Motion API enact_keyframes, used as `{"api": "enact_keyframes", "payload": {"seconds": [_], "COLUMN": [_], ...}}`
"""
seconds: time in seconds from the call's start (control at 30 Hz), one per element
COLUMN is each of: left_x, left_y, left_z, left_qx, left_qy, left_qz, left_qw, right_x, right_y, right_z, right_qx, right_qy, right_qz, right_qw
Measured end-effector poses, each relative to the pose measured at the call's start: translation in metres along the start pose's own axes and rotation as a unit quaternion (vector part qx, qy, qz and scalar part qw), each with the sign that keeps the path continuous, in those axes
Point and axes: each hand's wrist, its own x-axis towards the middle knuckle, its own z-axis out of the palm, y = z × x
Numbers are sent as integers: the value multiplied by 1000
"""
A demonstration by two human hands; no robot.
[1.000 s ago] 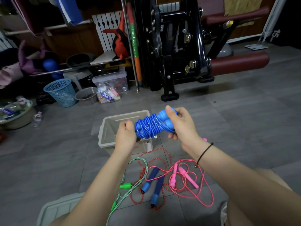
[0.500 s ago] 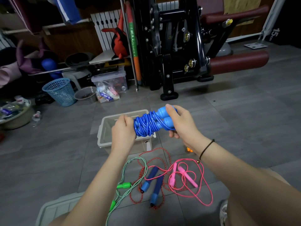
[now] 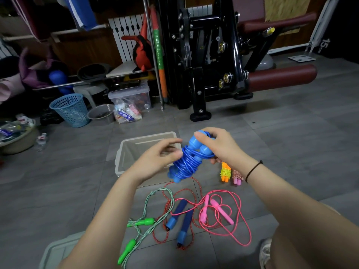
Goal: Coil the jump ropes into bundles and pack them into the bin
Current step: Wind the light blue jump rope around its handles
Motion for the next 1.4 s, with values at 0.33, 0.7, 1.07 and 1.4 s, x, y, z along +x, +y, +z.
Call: {"api": "enact_keyframes", "payload": {"seconds": [0.33, 0.7, 1.07, 1.4], "left_x": [1, 3, 4, 1], "left_y": [-3, 3, 2, -12], "left_z": [12, 5, -7, -18], "left_qx": [-131, -175, -224, 1], "left_qy": [-65, 79, 116, 249], "left_qz": [-63, -23, -32, 33], "left_qw": [987, 981, 967, 968], "right_x": [7, -2, -3, -7], "right_y": [4, 18, 16, 15], "right_z": [-1, 13, 15, 14], "right_qx": [181, 161, 105, 86], "right_qy": [-57, -216, -274, -326], "right_qz": [-5, -9, 39, 79], "right_qw": [982, 963, 955, 938]}}
